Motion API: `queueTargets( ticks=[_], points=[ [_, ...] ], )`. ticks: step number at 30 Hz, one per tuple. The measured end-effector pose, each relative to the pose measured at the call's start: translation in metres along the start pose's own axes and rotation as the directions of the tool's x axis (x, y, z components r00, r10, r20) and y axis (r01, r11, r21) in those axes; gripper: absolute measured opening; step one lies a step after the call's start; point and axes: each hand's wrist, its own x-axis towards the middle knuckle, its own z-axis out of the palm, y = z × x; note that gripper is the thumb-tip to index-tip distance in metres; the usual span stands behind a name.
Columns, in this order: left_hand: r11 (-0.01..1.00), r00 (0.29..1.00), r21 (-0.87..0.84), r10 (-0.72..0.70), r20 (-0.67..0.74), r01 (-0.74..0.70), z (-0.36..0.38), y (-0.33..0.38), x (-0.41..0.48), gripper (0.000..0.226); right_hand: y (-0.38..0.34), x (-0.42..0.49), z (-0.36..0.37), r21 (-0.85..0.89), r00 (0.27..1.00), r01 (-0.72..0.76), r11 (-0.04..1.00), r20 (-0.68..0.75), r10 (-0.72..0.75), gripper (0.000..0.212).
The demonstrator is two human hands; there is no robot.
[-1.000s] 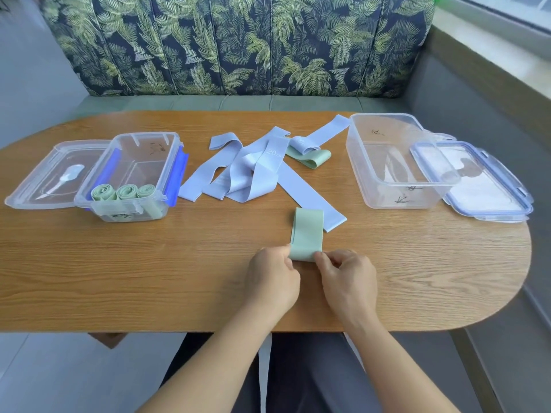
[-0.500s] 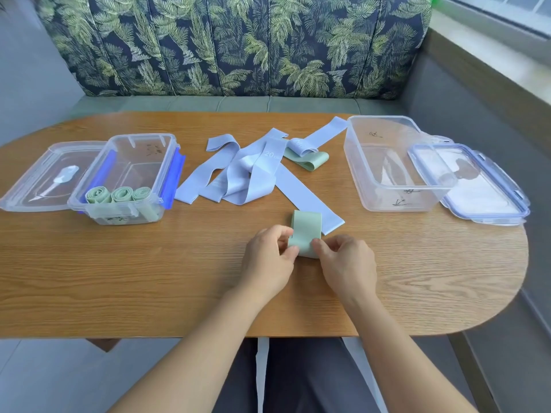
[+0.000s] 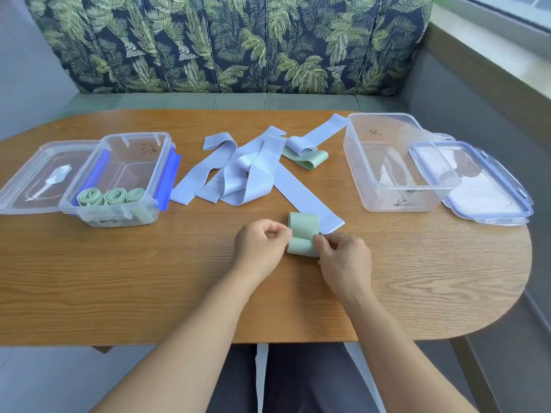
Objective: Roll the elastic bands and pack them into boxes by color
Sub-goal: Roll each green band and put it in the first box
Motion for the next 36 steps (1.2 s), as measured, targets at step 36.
queueTargets(
  ticks=[36],
  points=[
    [0.995,0.997,0.091,0.047,-0.063,-0.041,0.005,0.008,-0.026,0.030,-0.018,0.013,0.007,-0.251,0.998,-0.059,0.966,-0.038,0.051,0.028]
  ],
)
